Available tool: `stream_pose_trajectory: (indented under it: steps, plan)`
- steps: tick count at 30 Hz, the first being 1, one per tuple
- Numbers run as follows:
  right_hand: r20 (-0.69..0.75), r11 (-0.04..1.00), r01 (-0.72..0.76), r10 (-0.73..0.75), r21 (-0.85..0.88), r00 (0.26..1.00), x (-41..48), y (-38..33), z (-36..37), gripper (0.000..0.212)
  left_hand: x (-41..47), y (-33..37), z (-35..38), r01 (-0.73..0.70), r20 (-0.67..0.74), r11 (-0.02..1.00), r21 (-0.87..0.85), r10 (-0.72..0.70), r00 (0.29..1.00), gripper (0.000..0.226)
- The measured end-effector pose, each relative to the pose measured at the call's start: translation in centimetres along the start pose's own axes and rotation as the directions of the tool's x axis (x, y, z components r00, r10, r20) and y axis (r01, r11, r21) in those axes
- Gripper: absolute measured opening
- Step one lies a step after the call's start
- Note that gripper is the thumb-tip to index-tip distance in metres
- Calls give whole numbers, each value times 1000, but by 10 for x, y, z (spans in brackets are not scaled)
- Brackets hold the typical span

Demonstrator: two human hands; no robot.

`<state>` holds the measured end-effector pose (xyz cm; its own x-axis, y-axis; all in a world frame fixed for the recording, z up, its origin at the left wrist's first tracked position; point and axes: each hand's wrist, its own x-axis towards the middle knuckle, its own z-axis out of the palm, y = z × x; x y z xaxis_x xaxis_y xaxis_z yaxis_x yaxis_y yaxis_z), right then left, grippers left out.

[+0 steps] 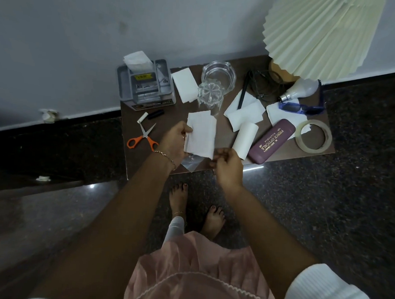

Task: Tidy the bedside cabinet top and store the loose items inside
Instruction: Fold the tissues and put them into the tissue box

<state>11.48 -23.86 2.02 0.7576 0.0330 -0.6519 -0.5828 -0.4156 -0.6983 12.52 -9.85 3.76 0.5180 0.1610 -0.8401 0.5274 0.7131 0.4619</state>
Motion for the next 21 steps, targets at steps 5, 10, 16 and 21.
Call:
stream_pose_trajectory:
  steps: [5,10,16,21]
  plan:
    - [255,810,-316,212,495,943,-3,-24,1,14,-9,-6,-7,49,170,995,-83,-34,985,34]
    - [335,724,-305,109,619,936,1,-36,-1,23,-13,-5,-10,-13,112,1000,-20,15,994,21]
    - [359,764,-279,67,582,931,-1,-46,5,19,-14,3,-23,-210,-55,915,345,244,968,24]
    - [351,804,-253,59,538,934,-3,-60,19,20,-16,18,-37,-243,-87,869,431,308,947,33]
